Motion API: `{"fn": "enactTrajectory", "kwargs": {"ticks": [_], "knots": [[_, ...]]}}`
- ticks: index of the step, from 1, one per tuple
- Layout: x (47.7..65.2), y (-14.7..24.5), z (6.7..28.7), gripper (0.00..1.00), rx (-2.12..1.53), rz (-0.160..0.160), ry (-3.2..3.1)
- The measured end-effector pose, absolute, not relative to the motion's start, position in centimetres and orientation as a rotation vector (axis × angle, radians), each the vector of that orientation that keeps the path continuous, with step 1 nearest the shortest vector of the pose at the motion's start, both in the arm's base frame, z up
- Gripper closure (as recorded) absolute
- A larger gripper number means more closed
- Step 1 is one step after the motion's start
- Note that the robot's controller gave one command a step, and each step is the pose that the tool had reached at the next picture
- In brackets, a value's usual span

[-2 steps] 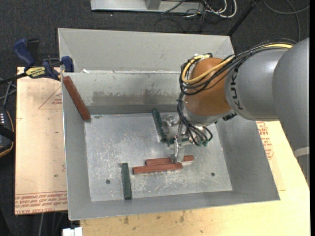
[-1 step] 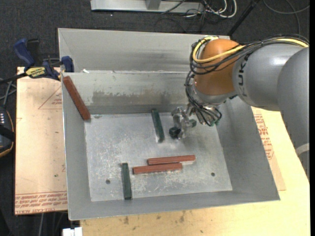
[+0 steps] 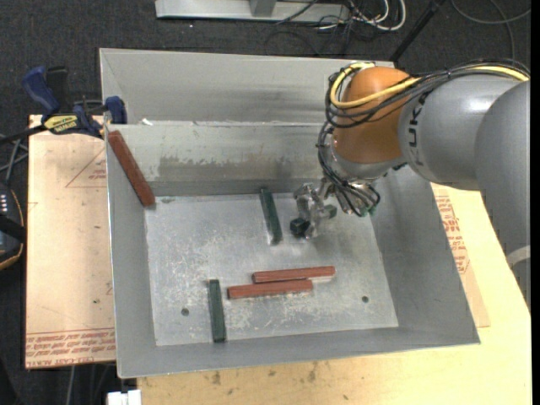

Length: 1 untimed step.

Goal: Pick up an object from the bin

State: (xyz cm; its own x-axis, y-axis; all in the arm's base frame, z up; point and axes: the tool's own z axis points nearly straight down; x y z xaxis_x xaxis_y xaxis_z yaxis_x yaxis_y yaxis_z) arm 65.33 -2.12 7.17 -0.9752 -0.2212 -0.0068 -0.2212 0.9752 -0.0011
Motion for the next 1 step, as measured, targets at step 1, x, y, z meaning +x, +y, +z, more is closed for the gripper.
{"fn": "enactTrajectory", "kwargs": {"ticks": [1], "knots": [[65.55,-4.89,21.41,1.00,-0.483,0.000,3.098]]}}
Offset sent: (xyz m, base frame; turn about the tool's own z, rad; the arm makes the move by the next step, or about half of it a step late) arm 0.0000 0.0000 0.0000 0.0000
